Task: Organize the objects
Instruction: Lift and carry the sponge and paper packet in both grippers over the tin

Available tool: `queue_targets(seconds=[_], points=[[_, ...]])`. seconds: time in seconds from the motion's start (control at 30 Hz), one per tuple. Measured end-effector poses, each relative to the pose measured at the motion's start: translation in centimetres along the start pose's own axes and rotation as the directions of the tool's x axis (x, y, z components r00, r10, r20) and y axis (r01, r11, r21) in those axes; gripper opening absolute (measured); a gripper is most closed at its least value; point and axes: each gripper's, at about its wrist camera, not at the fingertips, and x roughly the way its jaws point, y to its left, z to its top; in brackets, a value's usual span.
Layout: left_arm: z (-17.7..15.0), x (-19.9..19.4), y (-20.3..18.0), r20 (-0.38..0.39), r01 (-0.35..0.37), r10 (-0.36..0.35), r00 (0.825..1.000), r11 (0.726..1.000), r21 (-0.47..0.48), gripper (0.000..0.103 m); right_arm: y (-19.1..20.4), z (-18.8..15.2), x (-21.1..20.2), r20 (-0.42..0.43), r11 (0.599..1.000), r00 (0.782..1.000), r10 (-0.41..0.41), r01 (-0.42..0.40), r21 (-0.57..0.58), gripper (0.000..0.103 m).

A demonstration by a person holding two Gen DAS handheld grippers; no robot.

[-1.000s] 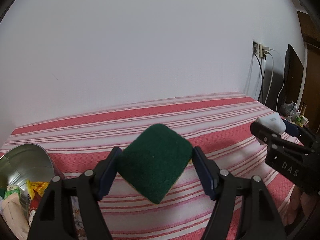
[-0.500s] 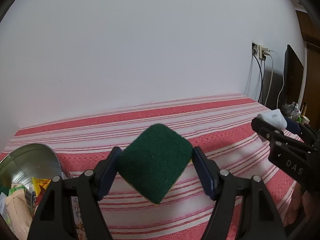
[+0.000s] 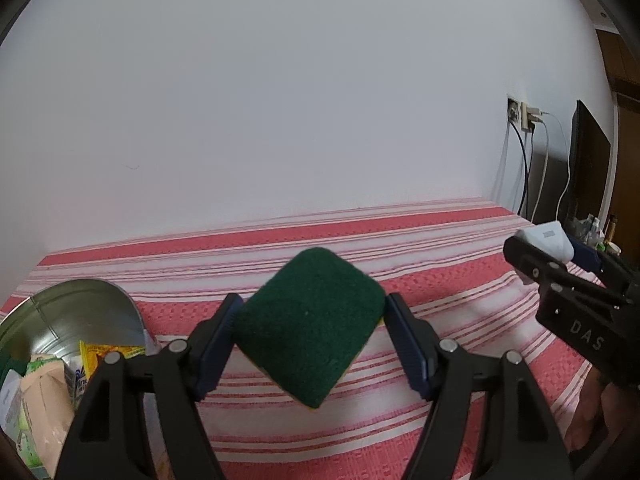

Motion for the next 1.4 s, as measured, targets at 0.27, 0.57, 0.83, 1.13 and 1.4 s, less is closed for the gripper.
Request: queue_targets(seconds=[0.27, 0.57, 0.83, 1.13, 1.4], points=[[-0.4, -0.9, 0.4, 0.025, -0.006, 0.007, 1.000, 1.000, -0.016, 0.072, 0.4, -0.1, -0.7, 0.023, 1.000, 1.000, 0.007, -0.006, -0.014, 0.070], [-0.6, -1.3, 1.0, 0.048, -0.009, 0.010, 0.999, 0.999, -0.035, 0.072, 0.7, -0.3, -1.6, 0.054, 1.000, 0.998, 0.016, -0.015, -0.018, 0.070], [-1.1, -2.2, 1.3, 0.081, -0.009, 0.013, 0.997, 0.999, -0.040, 0.073, 1.2, -0.5, -2.2, 0.060, 0.999, 0.998, 0.027, -0.025, -0.035, 0.070], [-1.3, -3.6, 1.7, 0.144, -0.010, 0.021, 0.989, 0.997, -0.076, 0.073, 1.3, -0.7, -2.8, 0.068, 0.997, 0.996, 0.065, -0.062, -0.042, 0.070], [-1.6, -3.8, 3.4, 0.149, 0.007, 0.015, 0.989, 0.989, -0.145, 0.073, 2.7, -1.2, -3.6, 0.075, 0.993, 0.993, 0.088, -0.082, -0.087, 0.070]])
